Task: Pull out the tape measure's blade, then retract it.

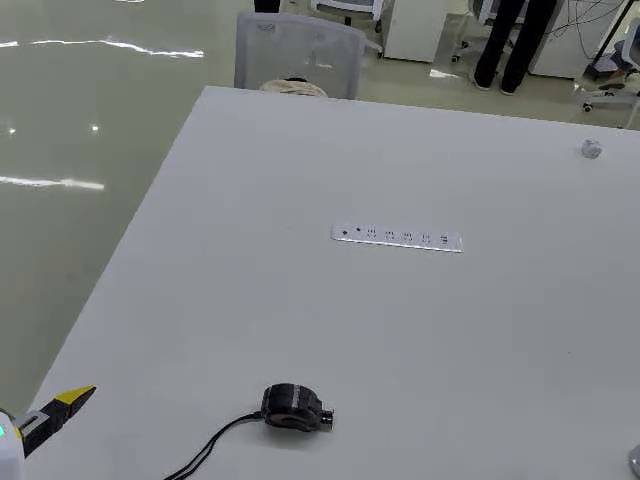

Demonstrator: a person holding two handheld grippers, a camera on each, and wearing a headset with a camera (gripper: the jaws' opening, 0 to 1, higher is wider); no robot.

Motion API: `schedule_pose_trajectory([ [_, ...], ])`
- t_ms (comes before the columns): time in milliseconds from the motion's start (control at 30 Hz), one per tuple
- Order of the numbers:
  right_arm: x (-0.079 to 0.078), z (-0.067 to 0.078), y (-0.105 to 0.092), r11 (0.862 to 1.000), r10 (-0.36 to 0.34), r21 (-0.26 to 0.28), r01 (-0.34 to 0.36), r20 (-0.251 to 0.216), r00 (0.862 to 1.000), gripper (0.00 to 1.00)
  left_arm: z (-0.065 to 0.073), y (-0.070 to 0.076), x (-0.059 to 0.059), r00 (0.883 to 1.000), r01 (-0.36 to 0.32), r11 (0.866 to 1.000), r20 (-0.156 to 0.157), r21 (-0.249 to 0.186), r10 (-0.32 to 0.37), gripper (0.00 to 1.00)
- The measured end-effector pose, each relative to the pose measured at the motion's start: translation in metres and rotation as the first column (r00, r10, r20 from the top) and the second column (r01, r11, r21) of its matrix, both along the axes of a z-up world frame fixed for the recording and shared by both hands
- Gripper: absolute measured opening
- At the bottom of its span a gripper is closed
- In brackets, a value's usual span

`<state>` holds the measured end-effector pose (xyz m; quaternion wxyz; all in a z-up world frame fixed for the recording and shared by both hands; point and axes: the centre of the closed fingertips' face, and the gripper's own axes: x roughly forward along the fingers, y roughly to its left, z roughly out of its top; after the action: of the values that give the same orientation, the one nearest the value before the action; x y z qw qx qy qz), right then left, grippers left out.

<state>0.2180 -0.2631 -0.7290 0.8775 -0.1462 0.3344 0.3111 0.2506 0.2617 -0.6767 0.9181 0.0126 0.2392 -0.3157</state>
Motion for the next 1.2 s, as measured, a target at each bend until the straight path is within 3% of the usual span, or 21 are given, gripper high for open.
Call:
schedule_pose_trajectory([
  [133, 0.003, 0.000, 0.003, 1.000, 0.006, 0.000, -0.006, -0.001, 1.000, 0.97, -0.002, -0.002, 0.004, 1.000, -0.003, 1.000, -0.010, 0.016, 0.004, 1.00],
  [667, 0.014, 0.003, 0.016, 0.997, 0.071, -0.014, -0.071, 0.001, 0.998, 0.97, 0.006, -0.017, 0.018, 0.996, 0.085, 0.995, 0.010, 0.050, -0.086, 1.00],
  [1000, 0.023, 0.003, 0.030, 0.993, 0.116, -0.016, -0.116, 0.002, 0.993, 0.96, 0.007, -0.032, 0.023, 0.989, 0.148, 0.988, -0.009, 0.054, -0.148, 1.00],
  [1200, 0.028, 0.001, 0.042, 0.989, 0.144, -0.019, -0.144, 0.001, 0.990, 0.96, 0.006, -0.042, 0.026, 0.978, 0.207, 0.976, -0.028, 0.072, -0.205, 1.00],
])
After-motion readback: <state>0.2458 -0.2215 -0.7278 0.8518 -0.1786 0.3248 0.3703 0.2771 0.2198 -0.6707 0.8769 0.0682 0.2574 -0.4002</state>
